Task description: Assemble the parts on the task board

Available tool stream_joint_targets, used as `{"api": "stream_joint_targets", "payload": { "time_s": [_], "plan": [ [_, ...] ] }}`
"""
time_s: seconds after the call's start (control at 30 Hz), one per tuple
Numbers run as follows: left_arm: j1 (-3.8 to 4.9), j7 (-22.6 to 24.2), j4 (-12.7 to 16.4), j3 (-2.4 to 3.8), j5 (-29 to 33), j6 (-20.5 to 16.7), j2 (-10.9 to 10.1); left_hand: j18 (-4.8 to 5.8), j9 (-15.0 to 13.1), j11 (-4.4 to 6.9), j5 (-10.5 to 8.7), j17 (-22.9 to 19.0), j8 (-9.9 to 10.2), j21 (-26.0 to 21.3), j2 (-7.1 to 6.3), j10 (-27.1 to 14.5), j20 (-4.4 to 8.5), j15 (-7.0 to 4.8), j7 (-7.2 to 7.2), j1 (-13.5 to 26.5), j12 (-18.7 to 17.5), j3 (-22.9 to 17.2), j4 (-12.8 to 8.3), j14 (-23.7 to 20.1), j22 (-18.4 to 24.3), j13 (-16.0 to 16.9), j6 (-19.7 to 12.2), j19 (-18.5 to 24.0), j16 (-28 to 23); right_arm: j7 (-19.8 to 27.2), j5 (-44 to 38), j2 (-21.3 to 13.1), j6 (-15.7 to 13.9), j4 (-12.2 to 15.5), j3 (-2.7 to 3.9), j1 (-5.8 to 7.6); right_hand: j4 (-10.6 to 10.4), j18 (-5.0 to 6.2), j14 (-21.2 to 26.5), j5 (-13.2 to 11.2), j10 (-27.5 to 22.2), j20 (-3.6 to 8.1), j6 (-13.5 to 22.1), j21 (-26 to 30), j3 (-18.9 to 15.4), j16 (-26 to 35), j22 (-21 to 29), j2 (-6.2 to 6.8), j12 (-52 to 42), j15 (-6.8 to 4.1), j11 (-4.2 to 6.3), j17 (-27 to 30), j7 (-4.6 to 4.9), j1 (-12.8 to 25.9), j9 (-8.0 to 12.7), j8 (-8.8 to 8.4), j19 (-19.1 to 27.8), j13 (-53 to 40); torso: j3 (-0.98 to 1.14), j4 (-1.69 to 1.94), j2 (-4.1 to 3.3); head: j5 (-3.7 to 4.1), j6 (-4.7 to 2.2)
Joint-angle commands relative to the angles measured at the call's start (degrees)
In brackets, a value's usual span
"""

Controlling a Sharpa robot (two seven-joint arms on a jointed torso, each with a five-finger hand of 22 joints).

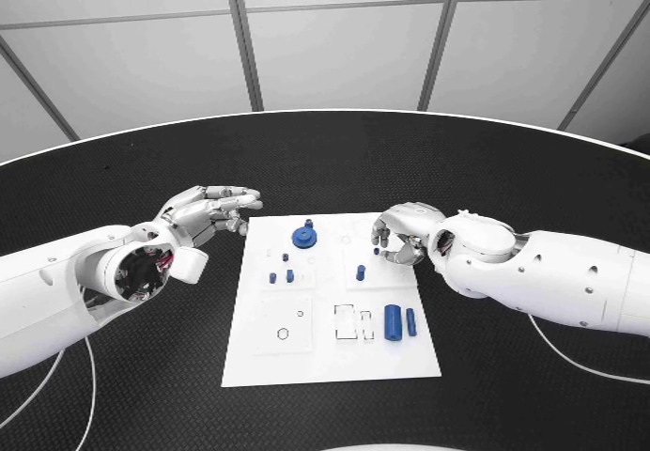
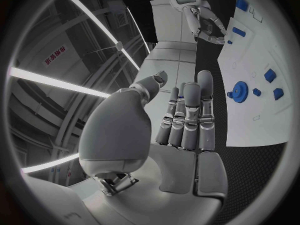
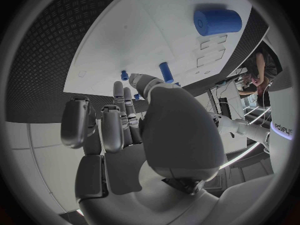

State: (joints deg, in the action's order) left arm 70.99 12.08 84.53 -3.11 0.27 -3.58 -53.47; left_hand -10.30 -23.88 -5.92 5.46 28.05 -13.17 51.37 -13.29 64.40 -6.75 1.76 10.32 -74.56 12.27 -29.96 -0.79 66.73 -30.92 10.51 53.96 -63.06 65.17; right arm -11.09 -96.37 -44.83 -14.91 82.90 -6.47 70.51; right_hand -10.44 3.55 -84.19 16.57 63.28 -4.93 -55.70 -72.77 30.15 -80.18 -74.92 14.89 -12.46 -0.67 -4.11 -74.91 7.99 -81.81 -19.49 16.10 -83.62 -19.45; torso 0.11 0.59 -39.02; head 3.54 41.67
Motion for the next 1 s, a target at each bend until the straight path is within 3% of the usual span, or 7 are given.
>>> {"api": "stream_joint_targets", "payload": {
  "time_s": [0.03,0.57,0.8,1.0],
  "plan": [
    [0.00,0.1,0.3,0.00,0.6,0.1,-0.2,-0.35,0.0,0.03,-0.21,-0.1,-0.3,-0.4,0.15,0.5,0.28,-0.36,-0.26,-0.5,0.2,0.3,0.0,0.0,0.1,0.1,0.3,-0.3,-0.3,0.0,-0.2,0.7,0.0,-0.6,0.00,-0.22,0.2,0.30,-2.7,0.2,0.6,-0.02,-0.5,-0.3,0.5,-0.3,-2.4,-0.17,0.5,0.26,-0.11,-0.2,0.06,-0.1,-0.1,0.34,-0.8,0.2,0.11,0.05,-0.04,0.07,0.03],
    [0.01,-0.2,0.8,0.00,1.4,0.8,-0.8,-0.34,0.0,0.03,-0.18,-0.3,-0.3,-0.5,0.34,0.4,0.34,-0.40,-0.24,-0.8,0.3,0.2,-0.1,0.0,0.2,0.1,0.3,-0.4,-0.4,-0.2,-1.1,2.6,-0.1,-2.8,0.01,-0.70,0.9,0.23,-2.8,0.2,1.6,0.10,-1.0,-0.7,1.2,-0.6,-2.7,-0.56,1.0,0.22,-0.06,-0.5,0.12,-0.2,-0.4,0.40,-0.9,1.1,0.19,-0.06,-0.01,0.06,0.39],
    [0.01,-0.7,0.8,0.00,1.4,1.2,-0.8,-0.32,0.0,-0.01,-0.19,-0.4,-0.3,-0.6,0.39,0.3,0.35,-0.38,-0.19,-0.9,0.3,0.2,-0.1,-0.1,0.3,0.1,0.2,-0.4,-0.5,-0.1,-1.2,3.0,0.6,-3.3,0.01,-0.71,1.6,0.16,-2.8,0.1,2.6,0.18,-1.7,-1.0,1.8,-0.7,-3.0,-1.17,1.2,0.08,0.13,-0.7,-0.04,-0.3,-0.7,0.68,-1.0,1.6,0.12,0.05,0.06,0.20,0.62],
    [0.01,-1.0,0.8,0.00,1.4,1.4,-0.8,-0.29,0.1,-0.12,-0.20,-0.6,-0.1,-0.8,0.43,0.0,0.34,-0.31,-0.04,-1.0,0.3,0.3,-0.2,-0.2,0.4,0.1,-0.1,-0.4,-0.7,-0.1,-1.2,3.6,1.5,-4.1,0.01,-0.82,2.5,0.06,-2.9,-0.6,3.7,0.34,-2.4,-1.5,2.4,-0.8,-3.4,-1.76,1.5,-0.18,0.42,-0.9,-0.26,-0.5,-1.1,0.98,-1.2,2.0,0.17,0.05,0.01,0.13,0.71]
  ]
}}
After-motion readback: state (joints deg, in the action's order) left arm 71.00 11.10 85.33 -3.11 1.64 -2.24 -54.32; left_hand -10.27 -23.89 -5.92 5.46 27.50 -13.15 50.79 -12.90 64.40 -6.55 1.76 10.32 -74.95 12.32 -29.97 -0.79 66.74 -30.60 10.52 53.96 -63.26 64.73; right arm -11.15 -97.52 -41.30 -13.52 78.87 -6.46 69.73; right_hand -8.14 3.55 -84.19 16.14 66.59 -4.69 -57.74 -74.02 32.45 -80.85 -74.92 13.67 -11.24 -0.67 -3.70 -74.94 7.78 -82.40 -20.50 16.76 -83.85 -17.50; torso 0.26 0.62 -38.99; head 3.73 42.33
